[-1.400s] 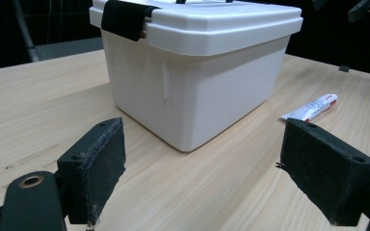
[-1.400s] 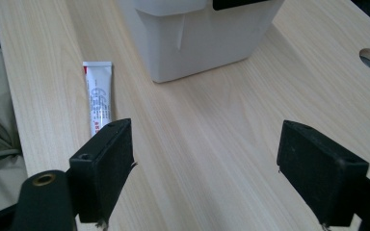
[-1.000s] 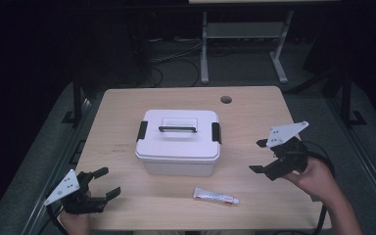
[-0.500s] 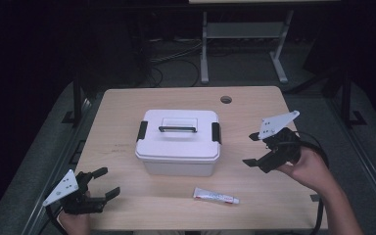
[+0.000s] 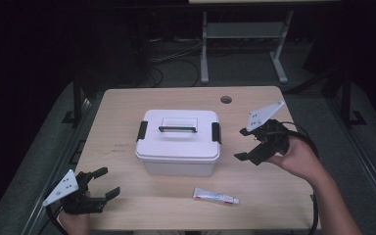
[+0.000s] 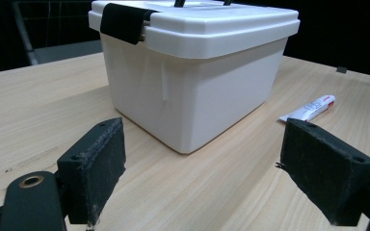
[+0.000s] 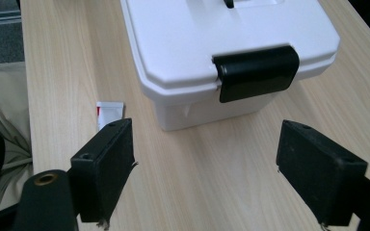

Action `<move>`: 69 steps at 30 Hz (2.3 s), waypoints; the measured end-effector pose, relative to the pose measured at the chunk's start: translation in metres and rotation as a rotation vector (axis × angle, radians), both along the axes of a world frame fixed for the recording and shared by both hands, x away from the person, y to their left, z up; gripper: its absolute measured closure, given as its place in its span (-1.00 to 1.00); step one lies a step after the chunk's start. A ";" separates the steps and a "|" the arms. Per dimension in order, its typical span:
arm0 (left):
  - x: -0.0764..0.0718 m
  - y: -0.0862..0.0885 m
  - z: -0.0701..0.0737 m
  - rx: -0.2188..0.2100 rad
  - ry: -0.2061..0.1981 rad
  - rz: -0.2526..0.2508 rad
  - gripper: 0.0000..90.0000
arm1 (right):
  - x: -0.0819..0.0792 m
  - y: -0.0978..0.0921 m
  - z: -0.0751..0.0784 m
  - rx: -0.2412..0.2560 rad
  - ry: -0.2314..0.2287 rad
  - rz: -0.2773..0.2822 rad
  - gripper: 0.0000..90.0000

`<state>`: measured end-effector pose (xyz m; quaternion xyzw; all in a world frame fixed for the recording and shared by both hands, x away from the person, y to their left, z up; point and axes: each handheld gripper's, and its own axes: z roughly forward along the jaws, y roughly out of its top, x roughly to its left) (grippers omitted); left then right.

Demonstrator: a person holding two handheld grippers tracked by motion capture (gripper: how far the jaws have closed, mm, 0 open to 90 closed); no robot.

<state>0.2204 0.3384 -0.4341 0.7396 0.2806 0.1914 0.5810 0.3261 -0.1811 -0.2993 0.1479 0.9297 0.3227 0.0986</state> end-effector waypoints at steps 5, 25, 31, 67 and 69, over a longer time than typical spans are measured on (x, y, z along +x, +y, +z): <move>0.000 0.001 0.000 -0.001 -0.003 0.001 -0.65 | 0.006 0.007 0.005 -0.004 0.006 0.007 -0.55; -0.001 0.002 0.000 -0.011 -0.007 0.002 -0.65 | 0.032 0.047 0.019 -0.018 0.016 0.075 -0.54; -0.001 0.003 0.000 -0.017 -0.009 0.003 -0.65 | 0.036 0.060 0.022 -0.022 0.011 0.101 -0.54; -0.003 0.005 0.001 -0.031 -0.018 0.015 -0.65 | 0.067 0.134 0.024 -0.069 0.023 0.180 -0.39; -0.002 0.005 0.001 -0.031 -0.019 0.013 -0.65 | 0.068 0.139 0.024 -0.075 0.023 0.185 -0.35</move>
